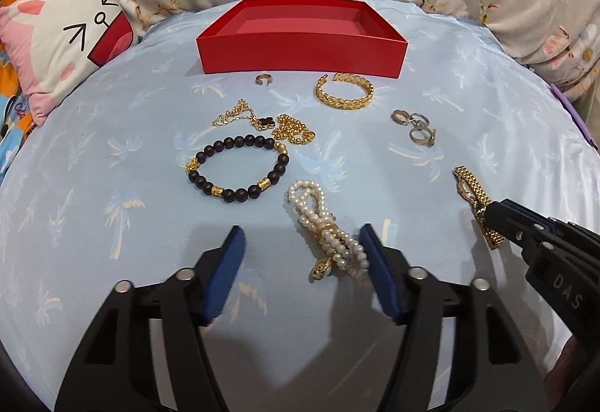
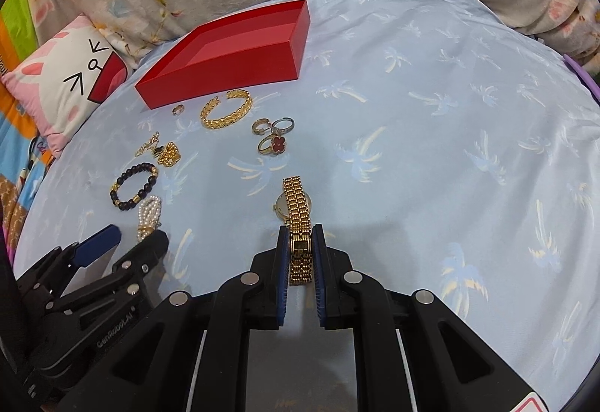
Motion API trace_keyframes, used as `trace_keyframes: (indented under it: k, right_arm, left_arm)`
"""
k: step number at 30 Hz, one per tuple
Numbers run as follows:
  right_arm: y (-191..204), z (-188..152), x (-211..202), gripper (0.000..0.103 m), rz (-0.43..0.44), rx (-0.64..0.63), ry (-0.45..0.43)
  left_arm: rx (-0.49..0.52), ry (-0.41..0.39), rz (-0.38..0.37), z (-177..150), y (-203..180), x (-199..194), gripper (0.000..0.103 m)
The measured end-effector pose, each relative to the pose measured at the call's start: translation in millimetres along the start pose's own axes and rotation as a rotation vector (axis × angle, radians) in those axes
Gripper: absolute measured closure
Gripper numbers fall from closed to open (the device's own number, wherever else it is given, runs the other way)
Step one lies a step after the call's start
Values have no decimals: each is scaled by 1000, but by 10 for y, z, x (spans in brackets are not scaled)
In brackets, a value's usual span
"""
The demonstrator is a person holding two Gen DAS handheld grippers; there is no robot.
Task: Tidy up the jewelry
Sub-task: 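Grasp the pearl bracelet with the left gripper while the right gripper lifts the watch, then carry both items into the red box and open both grippers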
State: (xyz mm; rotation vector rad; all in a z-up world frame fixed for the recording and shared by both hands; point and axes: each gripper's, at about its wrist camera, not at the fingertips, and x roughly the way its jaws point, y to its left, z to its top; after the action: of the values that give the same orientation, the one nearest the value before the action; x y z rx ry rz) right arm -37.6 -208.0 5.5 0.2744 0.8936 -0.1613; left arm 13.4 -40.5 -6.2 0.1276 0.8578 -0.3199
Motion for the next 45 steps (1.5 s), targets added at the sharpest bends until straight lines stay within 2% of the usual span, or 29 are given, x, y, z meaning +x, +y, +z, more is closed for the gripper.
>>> trace_keyframes:
  k: [1,3,5,9,18,28,36,45]
  right_arm:
    - [8,-6,-13,92,4,-1,-1]
    - [13,-13,-45,92,8,-6,-7]
    - [26,-4,-103,92,16,-8,-17]
    - [61,46,-234,92,30,-12,-44]
    - [135,273,-536,92,70,-19,-110]
    - [261,904,-750,92,135,-58,-209]
    - [417,1747,-461,92,149,-101,-263]
    - [484,2525,332,92,174,-87,-190]
  left_arm:
    - [0,-3,-6,2,8,-10,58]
    - [-2,-4,-20,4,22,-24,79]
    - [-19,5,-42,8,66,-40,89]
    - [-42,4,-60,15,143,-106,90]
    - [-62,-58,-71,212,355,-453,90]
    - [-38,-163,-66,831,562,-639,90]
    - [6,-228,-82,1615,614,-367,90]
    - [36,-202,-112,2321,596,351,90]
